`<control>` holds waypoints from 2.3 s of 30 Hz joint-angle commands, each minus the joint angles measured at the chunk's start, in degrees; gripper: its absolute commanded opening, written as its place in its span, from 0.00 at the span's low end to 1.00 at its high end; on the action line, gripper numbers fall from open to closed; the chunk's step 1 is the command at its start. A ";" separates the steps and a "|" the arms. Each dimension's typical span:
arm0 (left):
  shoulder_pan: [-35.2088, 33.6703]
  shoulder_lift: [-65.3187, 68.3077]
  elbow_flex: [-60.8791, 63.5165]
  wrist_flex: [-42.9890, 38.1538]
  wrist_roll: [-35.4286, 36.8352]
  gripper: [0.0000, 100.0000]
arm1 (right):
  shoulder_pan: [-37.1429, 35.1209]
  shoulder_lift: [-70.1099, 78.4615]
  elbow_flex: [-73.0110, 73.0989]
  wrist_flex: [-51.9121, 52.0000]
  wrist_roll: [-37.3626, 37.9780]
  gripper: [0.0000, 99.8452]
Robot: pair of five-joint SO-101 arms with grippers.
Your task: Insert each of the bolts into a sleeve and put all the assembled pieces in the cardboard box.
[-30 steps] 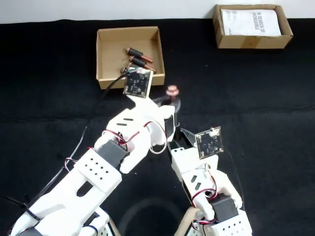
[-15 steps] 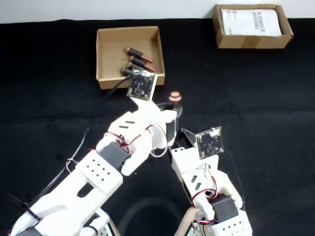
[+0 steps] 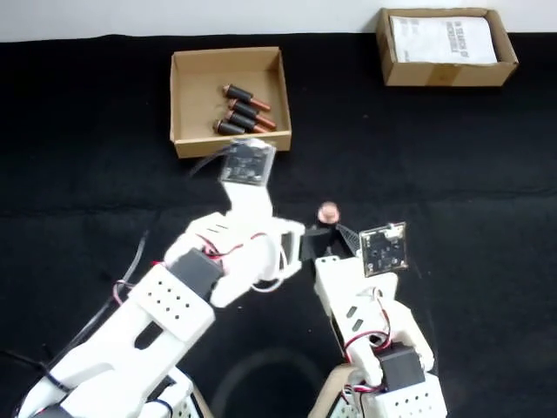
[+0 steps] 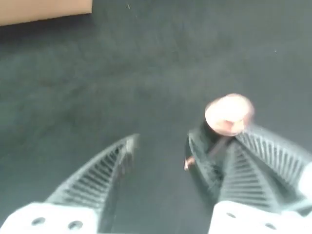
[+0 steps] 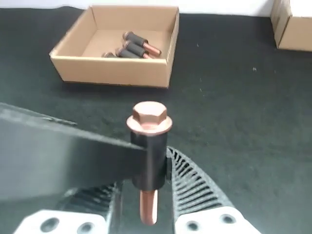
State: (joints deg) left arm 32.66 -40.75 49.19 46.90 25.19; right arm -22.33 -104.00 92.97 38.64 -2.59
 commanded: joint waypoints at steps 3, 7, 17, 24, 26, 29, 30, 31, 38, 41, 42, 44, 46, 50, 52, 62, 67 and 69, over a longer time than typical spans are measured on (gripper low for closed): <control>-0.22 -0.66 -6.20 11.52 -7.74 0.31 | 0.92 -0.84 -0.66 -0.04 -0.62 0.01; -3.82 -5.41 -10.15 19.78 -13.10 0.30 | 2.77 -0.84 -1.54 -0.22 -0.44 0.01; -13.49 -31.43 -9.36 21.71 -30.33 0.03 | 8.84 1.27 -14.29 -0.04 1.85 0.01; -22.46 -49.27 4.26 21.27 -33.67 0.01 | 8.75 25.89 -36.88 -0.22 5.71 0.01; -23.60 -55.08 10.24 21.27 -33.67 0.01 | 8.40 34.77 -43.65 -0.22 8.53 0.01; -24.04 -63.69 17.63 21.27 -33.67 0.01 | 6.90 47.69 -54.46 -0.22 12.40 0.01; -24.04 -64.75 18.59 21.27 -33.67 0.01 | 6.20 51.56 -57.80 -0.22 13.98 0.01; -24.04 -64.13 19.30 21.45 -33.67 0.01 | 5.41 55.52 -61.14 -0.22 15.91 0.01; -30.90 -63.08 27.47 20.66 -33.58 0.01 | -1.19 79.60 -81.27 -0.22 33.05 0.01; -36.62 -63.08 35.03 17.58 -33.49 0.01 | -3.47 88.84 -89.01 -0.22 40.35 0.01; -38.73 -63.08 37.76 15.65 -33.49 0.01 | -4.00 91.74 -91.38 -0.22 42.81 0.01; -43.38 -63.08 43.38 10.55 -33.49 0.01 | -5.14 97.45 -96.13 -0.31 47.91 0.01; -46.64 -63.08 48.04 4.84 -33.41 0.01 | -6.02 102.81 -100.88 -0.31 51.96 0.01; -47.69 -63.16 47.96 3.25 -33.41 0.01 | -6.37 114.15 -109.93 -0.31 59.16 0.01; -47.60 -63.16 47.96 3.34 -33.41 0.01 | -6.20 120.31 -114.59 -1.54 61.80 0.01; -47.60 -63.16 47.96 6.07 -33.58 0.01 | -6.20 147.65 -135.52 -11.47 62.77 0.01; -47.78 -63.16 47.96 6.07 -33.67 0.01 | -6.55 152.48 -142.02 -4.35 57.93 0.04; -47.78 -63.16 47.96 6.07 -33.67 0.01 | -7.16 152.57 -144.57 1.01 53.10 0.11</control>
State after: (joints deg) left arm -14.29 -103.25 96.13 52.79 -7.96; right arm -28.40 50.37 -44.35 34.42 55.87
